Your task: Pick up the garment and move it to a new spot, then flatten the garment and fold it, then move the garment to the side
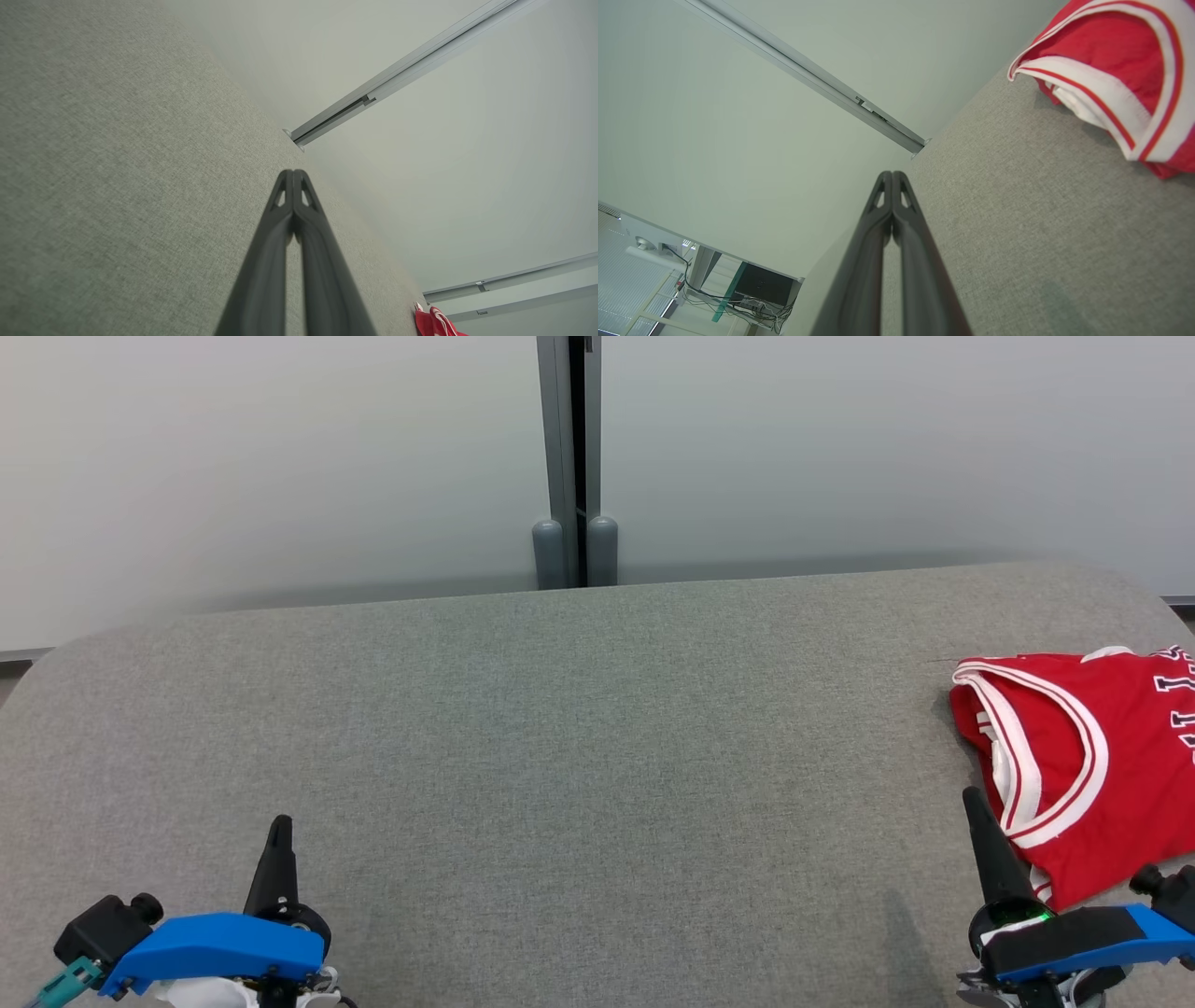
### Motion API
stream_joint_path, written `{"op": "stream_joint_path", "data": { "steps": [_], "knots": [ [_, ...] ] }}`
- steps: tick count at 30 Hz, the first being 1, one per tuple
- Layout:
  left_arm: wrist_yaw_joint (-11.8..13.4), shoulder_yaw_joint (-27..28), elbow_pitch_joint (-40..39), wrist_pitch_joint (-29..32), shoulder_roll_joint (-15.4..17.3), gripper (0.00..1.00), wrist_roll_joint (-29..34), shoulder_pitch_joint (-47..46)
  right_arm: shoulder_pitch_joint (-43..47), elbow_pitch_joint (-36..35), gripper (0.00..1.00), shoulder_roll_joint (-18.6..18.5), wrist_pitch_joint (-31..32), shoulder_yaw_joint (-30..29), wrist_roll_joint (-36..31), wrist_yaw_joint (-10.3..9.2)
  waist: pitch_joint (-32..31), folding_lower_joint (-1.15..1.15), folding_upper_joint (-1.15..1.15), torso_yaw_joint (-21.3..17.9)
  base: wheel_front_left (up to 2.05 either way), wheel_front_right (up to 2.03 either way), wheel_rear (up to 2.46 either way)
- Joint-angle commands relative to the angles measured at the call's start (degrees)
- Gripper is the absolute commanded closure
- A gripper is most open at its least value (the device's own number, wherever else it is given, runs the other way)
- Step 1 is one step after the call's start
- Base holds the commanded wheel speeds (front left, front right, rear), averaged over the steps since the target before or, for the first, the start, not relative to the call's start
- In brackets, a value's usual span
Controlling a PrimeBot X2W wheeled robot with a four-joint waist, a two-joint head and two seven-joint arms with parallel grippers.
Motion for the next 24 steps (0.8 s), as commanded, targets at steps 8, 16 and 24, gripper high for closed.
{"op": "stream_joint_path", "data": {
  "steps": [8,16,24],
  "knots": [
    [-1.25,2.11,-0.78,1.52,-0.72,1.0,-5.12,-1.86,-2.14,0.56,1.0,-0.51,0.91,-0.52,6.27,0.01,-0.11,0.0,-0.01,0.09,0.0,0.0,0.0],
    [-2.02,3.43,-0.76,2.75,-1.47,1.0,-9.22,-2.19,-2.68,1.38,1.0,-0.5,1.54,-0.87,11.08,0.01,-0.22,0.0,-0.01,0.18,0.0,0.0,0.0],
    [-2.8,4.75,-0.76,3.88,-2.19,1.0,-13.02,-2.48,-3.11,2.19,1.0,-0.48,2.17,-1.2,15.54,0.01,-0.33,0.0,-0.01,0.27,0.0,0.0,0.0]
  ]
}}
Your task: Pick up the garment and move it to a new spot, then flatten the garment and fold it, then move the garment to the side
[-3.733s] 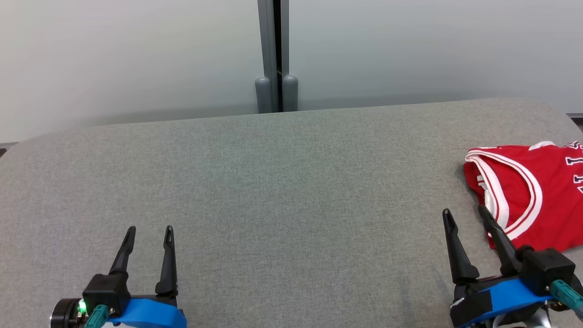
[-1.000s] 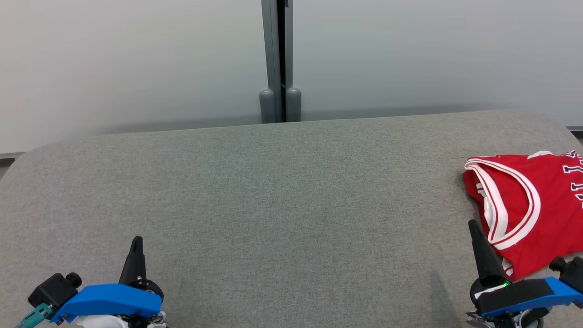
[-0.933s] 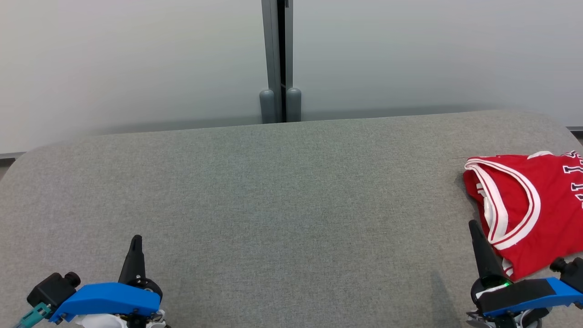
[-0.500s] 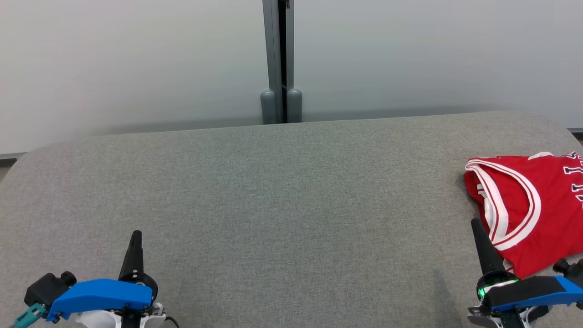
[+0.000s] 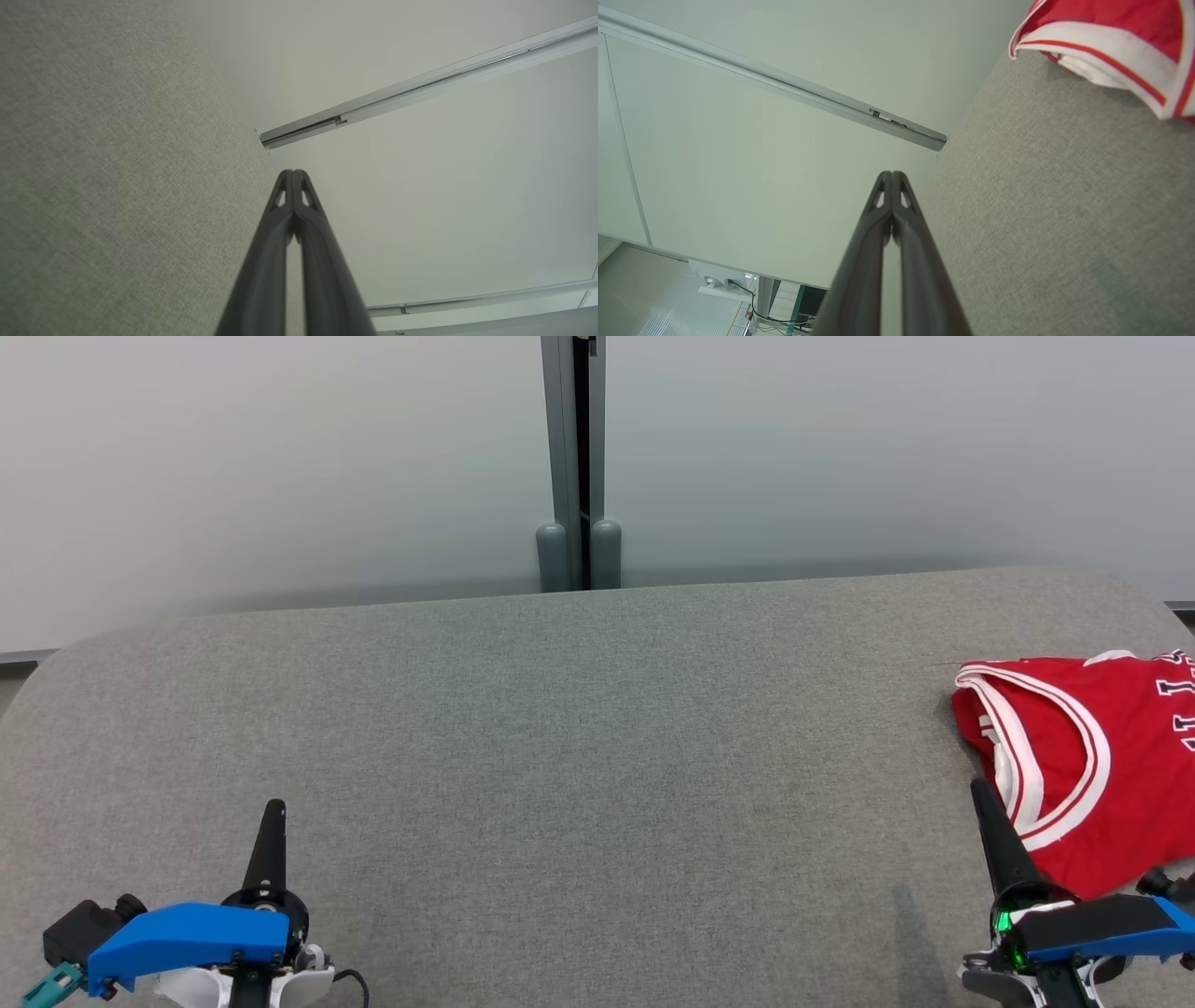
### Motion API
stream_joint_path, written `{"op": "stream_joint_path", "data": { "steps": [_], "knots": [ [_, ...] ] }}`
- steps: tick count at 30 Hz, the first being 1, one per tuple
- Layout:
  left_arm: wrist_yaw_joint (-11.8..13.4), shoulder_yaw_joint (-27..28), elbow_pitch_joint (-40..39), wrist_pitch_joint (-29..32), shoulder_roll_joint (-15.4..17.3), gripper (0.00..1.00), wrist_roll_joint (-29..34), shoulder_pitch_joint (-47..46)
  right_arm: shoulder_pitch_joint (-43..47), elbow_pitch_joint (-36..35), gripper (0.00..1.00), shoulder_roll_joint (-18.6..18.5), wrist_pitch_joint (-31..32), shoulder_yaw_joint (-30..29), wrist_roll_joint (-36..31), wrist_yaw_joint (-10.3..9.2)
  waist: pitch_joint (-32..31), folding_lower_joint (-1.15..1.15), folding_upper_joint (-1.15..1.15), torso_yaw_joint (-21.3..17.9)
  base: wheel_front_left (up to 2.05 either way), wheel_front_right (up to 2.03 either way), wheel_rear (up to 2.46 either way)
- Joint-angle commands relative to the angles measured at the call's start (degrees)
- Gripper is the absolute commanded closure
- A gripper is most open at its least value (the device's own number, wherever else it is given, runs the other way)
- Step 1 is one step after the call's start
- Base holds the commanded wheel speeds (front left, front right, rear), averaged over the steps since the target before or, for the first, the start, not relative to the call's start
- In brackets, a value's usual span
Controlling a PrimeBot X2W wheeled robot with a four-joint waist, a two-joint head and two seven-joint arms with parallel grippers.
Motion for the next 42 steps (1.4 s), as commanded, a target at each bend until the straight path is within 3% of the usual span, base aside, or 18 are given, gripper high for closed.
{"op": "stream_joint_path", "data": {
  "steps": [1,42],
  "knots": [
    [-0.53,0.72,-0.55,0.37,-0.15,1.0,-1.22,-1.29,-1.18,-0.01,1.0,-0.41,0.28,-0.23,1.62,0.01,-0.02,0.0,0.0,0.02,0.0,0.0,0.0],
    [-3.6,5.93,-0.5,5.09,-3.04,1.0,-16.73,-2.48,-3.11,3.24,1.0,0.02,3.12,-1.92,19.58,0.0,-0.57,0.0,0.0,0.47,0.0,0.0,0.0]
  ]
}}
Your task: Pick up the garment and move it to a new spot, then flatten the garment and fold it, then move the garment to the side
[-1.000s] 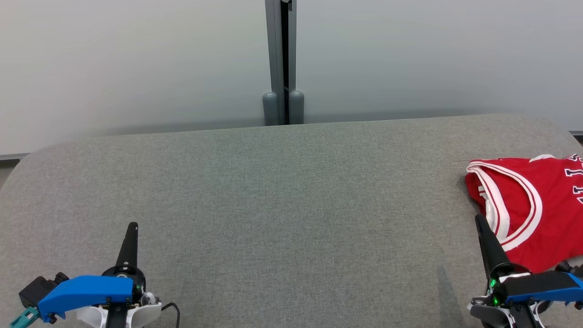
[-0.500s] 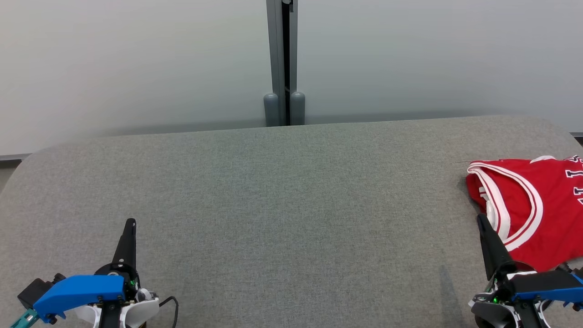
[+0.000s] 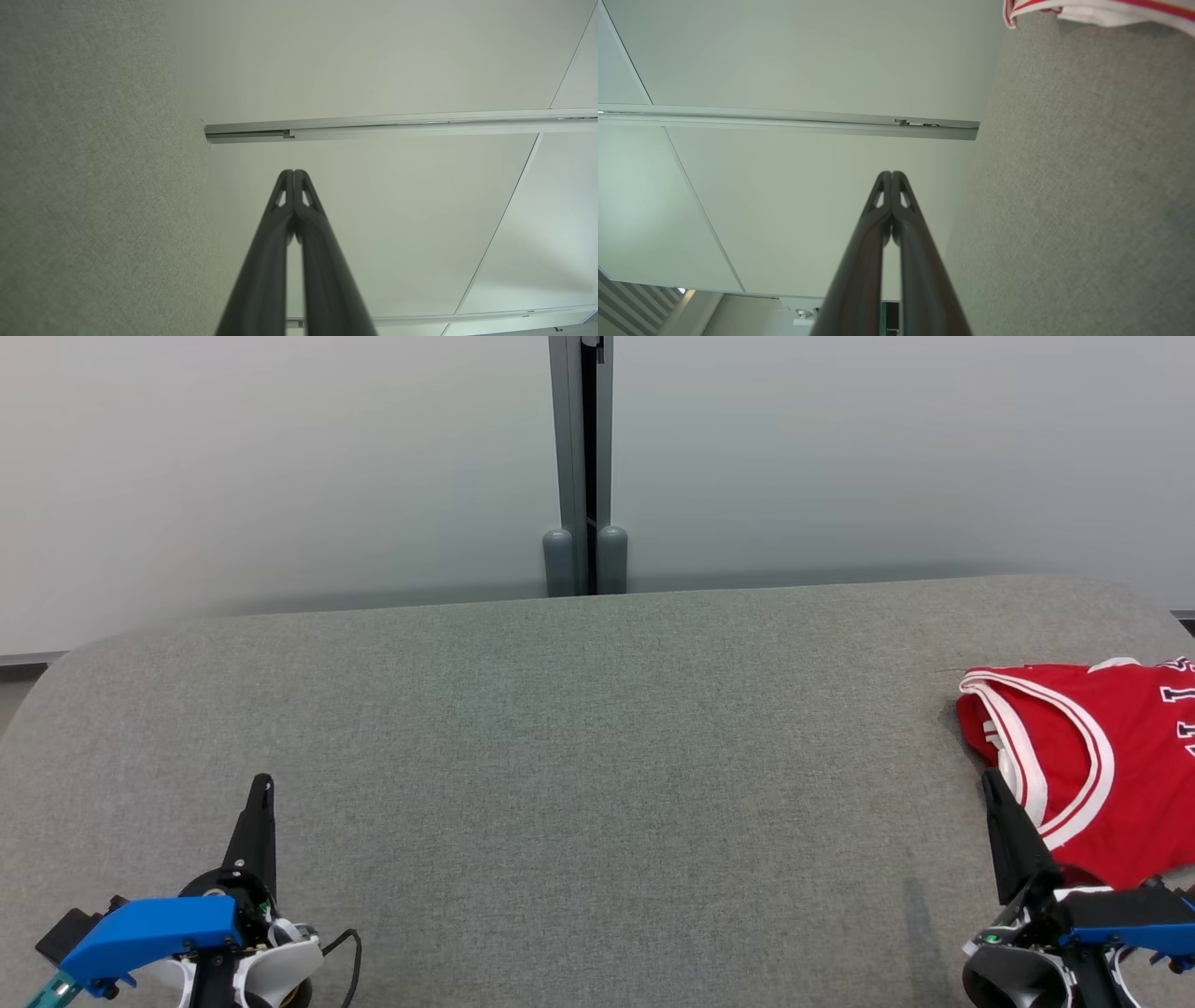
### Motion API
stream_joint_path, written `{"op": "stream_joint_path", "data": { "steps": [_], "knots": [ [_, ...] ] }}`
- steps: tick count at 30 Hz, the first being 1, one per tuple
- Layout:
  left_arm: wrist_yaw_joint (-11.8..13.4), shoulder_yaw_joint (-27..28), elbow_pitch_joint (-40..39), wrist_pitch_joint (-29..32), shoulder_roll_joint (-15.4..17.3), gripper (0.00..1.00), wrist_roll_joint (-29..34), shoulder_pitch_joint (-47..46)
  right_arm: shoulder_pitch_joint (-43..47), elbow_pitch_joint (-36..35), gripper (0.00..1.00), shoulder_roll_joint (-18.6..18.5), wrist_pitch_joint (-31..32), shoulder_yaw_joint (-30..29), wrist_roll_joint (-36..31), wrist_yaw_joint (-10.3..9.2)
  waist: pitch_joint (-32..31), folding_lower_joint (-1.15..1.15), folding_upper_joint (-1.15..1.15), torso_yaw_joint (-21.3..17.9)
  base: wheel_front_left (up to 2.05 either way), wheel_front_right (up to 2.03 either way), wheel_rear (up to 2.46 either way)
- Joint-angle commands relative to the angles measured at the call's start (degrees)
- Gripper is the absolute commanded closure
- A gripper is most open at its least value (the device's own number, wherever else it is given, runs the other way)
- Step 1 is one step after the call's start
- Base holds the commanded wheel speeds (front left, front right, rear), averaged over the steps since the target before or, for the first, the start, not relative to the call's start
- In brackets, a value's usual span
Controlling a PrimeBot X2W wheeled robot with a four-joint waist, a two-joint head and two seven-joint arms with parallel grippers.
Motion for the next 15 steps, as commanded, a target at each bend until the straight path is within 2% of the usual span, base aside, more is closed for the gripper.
{"op": "stream_joint_path", "data": {
  "steps": [1,6,15],
  "knots": [
    [-0.51,0.5,-0.26,0.35,-0.1,1.0,-0.7,-0.74,-0.81,0.14,1.0,-0.04,0.35,-0.19,0.92,0.0,-0.01,0.0,0.0,0.01,0.0,0.0,0.0],
    [-0.94,0.96,-0.24,0.79,-0.45,1.0,-2.38,-0.93,-1.0,0.53,1.0,0.03,0.66,-0.38,2.89,0.0,-0.08,0.0,0.0,0.07,0.0,0.0,0.0],
    [-0.75,0.98,-0.23,0.83,-0.45,1.0,-2.26,-0.83,-1.01,0.52,1.0,0.18,0.78,-0.53,2.54,0.0,-0.09,0.0,0.0,0.07,0.0,0.0,0.0]
  ]
}}
